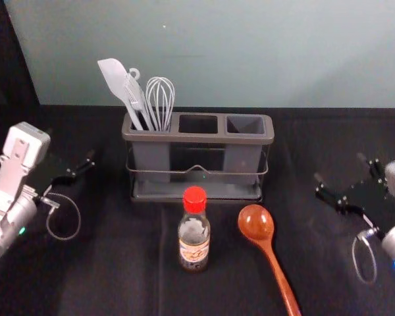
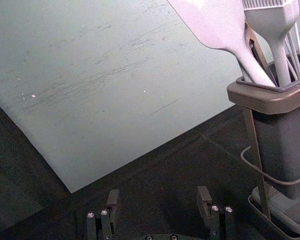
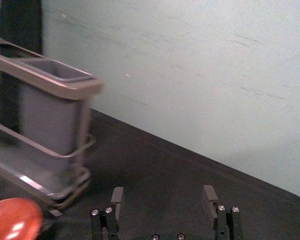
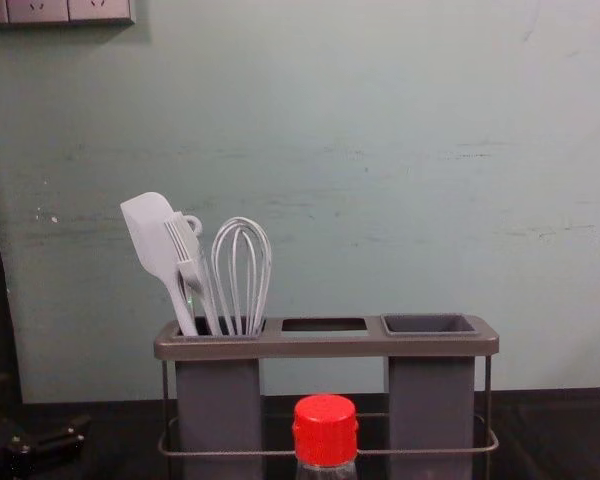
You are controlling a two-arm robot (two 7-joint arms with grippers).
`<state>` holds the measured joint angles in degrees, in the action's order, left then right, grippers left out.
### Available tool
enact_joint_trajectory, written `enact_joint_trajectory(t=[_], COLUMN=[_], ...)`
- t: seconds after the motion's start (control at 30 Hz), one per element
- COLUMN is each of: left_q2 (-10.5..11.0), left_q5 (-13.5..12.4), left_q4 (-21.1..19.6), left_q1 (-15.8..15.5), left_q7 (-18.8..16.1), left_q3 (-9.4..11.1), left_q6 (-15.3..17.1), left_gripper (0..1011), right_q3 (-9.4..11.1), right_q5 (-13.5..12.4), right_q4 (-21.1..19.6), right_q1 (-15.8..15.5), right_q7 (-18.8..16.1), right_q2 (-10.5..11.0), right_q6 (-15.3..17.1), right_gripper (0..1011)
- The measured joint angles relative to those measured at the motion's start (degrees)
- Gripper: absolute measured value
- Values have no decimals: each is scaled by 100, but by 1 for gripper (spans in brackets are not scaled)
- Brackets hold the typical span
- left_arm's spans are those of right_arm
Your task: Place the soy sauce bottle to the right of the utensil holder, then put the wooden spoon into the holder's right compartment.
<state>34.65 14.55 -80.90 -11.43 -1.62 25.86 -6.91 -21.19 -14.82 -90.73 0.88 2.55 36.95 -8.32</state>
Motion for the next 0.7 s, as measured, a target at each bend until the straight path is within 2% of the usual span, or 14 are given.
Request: enact_joint_trajectory(t=[0.17,0.2,0.3,0.43,0.57,0.7], left_q2=[0,0,0,0,0,0], left_q5=[0,0,0,0,0,0], left_q4=[0,0,0,0,0,0], left_q1=[0,0,0,0,0,0], left_q7=[0,0,0,0,0,0], left_q3=[0,0,0,0,0,0], left_q6=[0,0,0,0,0,0], left_gripper=[1000,1000,1000,1000,1000,1000], right_q3=[113,113,139,74,17,-93], right_q5=[-69,-69,-145,-221,-291,-485], right_q4=[-479,-479,-699,-982,-1152,-1385], right_q1=[-560,-560,-811,-1064,-1186,-1337], right_q7=[3,3,-23,-176,-306,-593], right_q2=[51,51,5,-100,-168,-271], right_q6=[-241,-241,-401,-569,-645,-736], right_gripper=[1003,1003,1003,1003,1003,1002])
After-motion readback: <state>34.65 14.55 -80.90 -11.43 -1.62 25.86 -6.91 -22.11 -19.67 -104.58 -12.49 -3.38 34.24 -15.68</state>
